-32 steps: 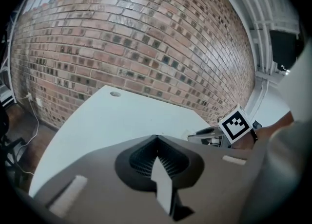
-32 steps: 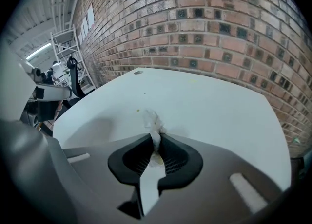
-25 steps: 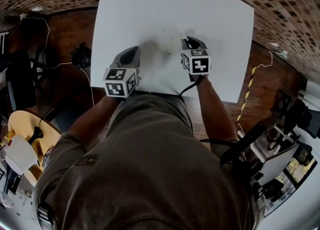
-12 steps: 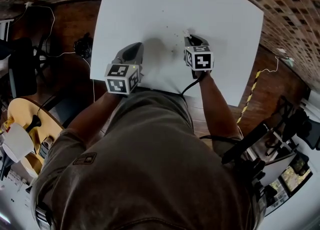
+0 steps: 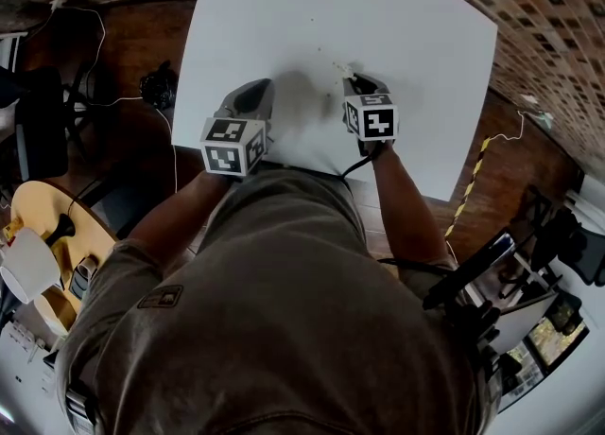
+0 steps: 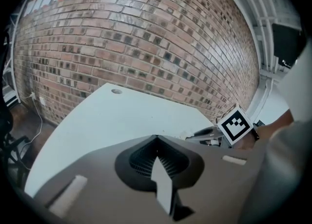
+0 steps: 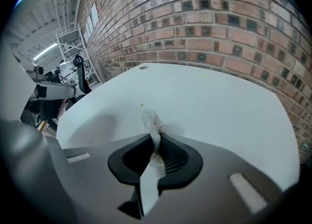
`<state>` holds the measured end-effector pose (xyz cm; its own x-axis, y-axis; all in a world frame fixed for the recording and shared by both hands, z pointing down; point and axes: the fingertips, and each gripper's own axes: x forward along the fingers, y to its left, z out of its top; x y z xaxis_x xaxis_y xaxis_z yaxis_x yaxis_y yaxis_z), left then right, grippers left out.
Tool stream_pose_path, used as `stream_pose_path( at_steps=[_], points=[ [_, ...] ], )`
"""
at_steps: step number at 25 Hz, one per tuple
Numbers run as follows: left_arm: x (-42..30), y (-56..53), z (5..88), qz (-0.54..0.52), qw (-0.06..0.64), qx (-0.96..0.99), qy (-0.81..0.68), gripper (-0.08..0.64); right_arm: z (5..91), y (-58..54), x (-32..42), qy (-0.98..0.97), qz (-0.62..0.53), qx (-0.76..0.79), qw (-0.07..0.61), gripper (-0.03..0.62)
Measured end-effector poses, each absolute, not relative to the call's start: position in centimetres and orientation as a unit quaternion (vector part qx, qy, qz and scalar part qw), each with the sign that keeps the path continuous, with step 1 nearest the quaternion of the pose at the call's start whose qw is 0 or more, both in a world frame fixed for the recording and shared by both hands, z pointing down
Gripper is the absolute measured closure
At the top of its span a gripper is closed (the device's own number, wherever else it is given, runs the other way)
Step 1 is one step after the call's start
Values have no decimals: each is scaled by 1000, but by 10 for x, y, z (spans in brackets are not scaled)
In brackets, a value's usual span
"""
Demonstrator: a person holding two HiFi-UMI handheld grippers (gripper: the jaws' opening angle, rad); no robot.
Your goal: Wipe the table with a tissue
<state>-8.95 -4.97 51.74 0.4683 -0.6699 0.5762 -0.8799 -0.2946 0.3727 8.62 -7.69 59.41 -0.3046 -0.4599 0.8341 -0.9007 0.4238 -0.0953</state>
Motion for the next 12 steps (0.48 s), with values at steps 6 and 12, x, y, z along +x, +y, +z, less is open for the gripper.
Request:
stream_pose_path(
  at_steps=[6,12],
  points=[
    [-90,-46,517,156,336,789,-491,558,595,-67,78,-758,292,444,379,541],
    [-93,-41,515,153,336,789,-492,558,595,-57,69,-763,295,433,378,541]
  ],
)
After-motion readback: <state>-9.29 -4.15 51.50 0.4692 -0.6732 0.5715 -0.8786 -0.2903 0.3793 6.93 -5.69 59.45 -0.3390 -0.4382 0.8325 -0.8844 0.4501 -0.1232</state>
